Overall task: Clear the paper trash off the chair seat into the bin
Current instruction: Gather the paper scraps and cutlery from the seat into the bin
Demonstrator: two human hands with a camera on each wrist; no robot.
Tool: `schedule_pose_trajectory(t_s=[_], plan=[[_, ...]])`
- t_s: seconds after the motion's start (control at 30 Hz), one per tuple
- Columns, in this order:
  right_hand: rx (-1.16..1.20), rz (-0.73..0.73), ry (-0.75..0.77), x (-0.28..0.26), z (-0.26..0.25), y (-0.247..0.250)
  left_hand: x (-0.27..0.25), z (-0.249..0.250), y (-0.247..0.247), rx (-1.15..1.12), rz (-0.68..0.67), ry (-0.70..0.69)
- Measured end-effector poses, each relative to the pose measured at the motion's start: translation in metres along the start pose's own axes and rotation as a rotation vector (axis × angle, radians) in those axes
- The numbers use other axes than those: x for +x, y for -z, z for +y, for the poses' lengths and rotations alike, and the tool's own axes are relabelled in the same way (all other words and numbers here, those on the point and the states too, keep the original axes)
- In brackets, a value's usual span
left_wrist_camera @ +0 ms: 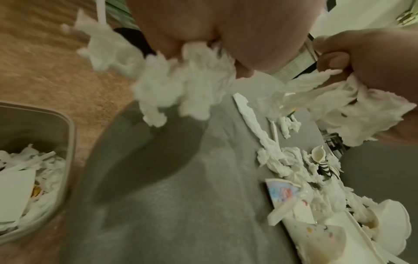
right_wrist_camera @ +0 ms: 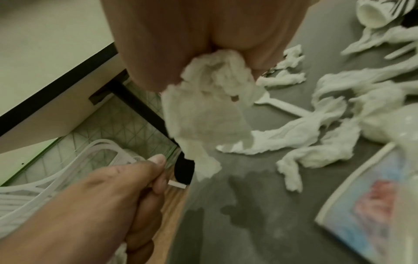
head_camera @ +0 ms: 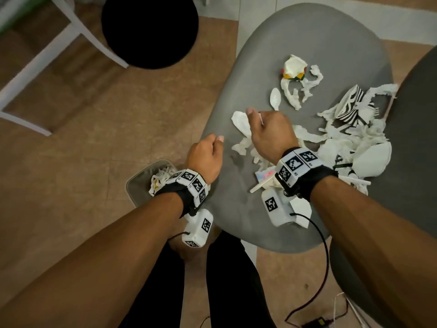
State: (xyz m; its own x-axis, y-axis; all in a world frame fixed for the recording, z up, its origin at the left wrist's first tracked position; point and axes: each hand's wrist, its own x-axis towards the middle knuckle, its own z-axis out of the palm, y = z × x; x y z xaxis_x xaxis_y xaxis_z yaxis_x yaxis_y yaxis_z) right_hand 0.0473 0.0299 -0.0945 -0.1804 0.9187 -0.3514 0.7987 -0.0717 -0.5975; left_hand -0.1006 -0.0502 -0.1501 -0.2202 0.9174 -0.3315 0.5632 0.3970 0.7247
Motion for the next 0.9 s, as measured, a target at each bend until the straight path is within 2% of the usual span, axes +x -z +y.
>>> schedule_pose_trajectory(t_s=[0.13,0.23,0.4,0.5,0.63,0.7,0.77,0.9], plan=[[0.041,-0.046,0.054,-0.005,-0.027,-0.034,-0.007,-0.021,0.018,-0.042,0.032,0.072],[0.086,-0.106,0.041,-0.013,-0.052,-0.072,-0.012,-0.047,0.038,-0.102,0.072,0.197],[0.182,-0.250,-0.044,-0.029,-0.090,-0.152,-0.028,-0.120,0.076,-0.224,0.111,0.419],[0.225,-0.366,-0.149,-0.033,-0.098,-0.207,-0.040,-0.170,0.087,-0.293,0.126,0.540],[0.243,-0.467,-0.336,-0.042,-0.097,-0.266,-0.054,-0.222,0.089,-0.280,0.062,0.576],[0.255,-0.478,-0.374,-0.047,-0.091,-0.288,-0.058,-0.241,0.086,-0.302,0.013,0.600],[0.272,-0.489,-0.417,-0.051,-0.086,-0.304,-0.059,-0.255,0.082,-0.336,-0.055,0.635],[0.368,-0.646,-0.541,-0.055,-0.079,-0.317,-0.058,-0.275,0.073,-0.408,-0.173,0.584]])
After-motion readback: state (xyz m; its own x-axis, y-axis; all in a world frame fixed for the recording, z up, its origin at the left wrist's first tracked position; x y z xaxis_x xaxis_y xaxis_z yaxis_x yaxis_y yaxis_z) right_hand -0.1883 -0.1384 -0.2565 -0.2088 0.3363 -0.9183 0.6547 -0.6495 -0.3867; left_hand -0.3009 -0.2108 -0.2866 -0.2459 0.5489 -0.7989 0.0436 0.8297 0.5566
